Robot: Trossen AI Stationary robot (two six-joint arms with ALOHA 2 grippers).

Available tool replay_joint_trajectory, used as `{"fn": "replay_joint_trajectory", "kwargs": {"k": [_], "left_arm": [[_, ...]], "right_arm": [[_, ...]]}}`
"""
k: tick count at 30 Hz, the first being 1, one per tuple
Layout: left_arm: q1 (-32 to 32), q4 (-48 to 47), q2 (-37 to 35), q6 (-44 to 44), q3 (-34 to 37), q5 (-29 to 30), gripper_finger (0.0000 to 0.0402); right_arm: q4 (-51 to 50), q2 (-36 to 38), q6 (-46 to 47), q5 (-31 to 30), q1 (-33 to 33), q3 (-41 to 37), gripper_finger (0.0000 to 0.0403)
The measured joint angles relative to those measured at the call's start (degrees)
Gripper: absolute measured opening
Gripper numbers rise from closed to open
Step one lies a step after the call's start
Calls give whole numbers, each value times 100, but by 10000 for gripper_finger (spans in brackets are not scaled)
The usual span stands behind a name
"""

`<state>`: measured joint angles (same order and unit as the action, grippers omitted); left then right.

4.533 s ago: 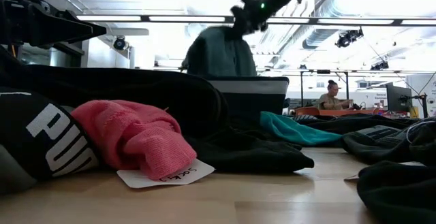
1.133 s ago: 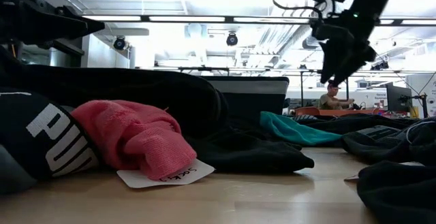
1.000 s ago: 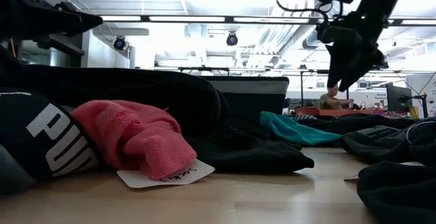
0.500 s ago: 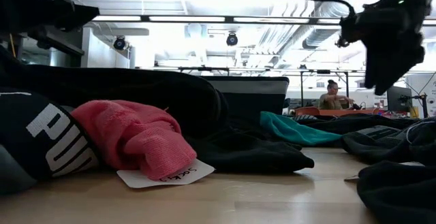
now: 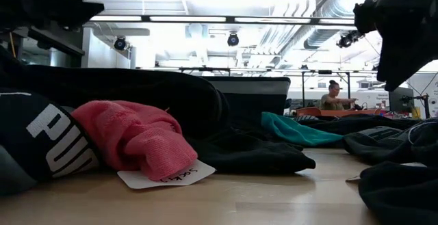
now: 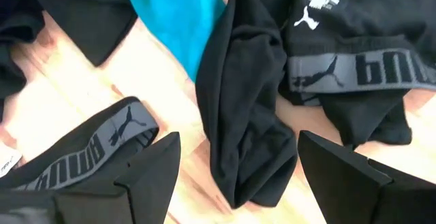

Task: Pick & Place Cloths
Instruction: Put black shirt into the blue laundry organizer

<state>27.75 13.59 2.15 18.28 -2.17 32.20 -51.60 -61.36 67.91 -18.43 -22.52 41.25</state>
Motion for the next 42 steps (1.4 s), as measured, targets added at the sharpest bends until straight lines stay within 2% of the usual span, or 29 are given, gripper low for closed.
{"fn": "replay_joint_trajectory", "kwargs": {"k": [3, 9, 14, 18, 23, 26, 29, 38, 40, 42], "left_arm": [[0, 3, 119, -288, 0, 291, 300], [0, 205, 407, -976, -1, 441, 300], [0, 473, 611, -1131, 0, 520, 300], [-1, 688, 802, -1140, -8, 918, 300], [-4, 486, 1232, -1277, -283, 1034, 300], [-2, 23, 1618, -1499, -509, 1031, 300], [-4, -356, 2090, -1718, -746, 895, 300], [-27, -567, 3661, -1817, -1499, 378, 300], [-197, -752, 3979, -1867, -1729, 210, 300], [-493, -1007, 4263, -1973, -1942, -144, 300]], "right_arm": [[1, 0, -5, -78, 0, 0, 287], [-2, -2, 10, -129, 0, 0, 287], [-2, -20, 132, -272, 0, 0, 287], [-2, -128, 137, -272, 0, -1, 287], [-2, -219, 132, -271, 0, -2, 287], [-2, -221, 132, -272, 0, -2, 287], [-4, -221, 132, -272, 0, -2, 287], [-4, -223, 83, -307, 0, -2, 287], [64, -223, -109, -534, -7, -3, 287], [279, -223, -476, -1040, -104, -7, 287]]}}
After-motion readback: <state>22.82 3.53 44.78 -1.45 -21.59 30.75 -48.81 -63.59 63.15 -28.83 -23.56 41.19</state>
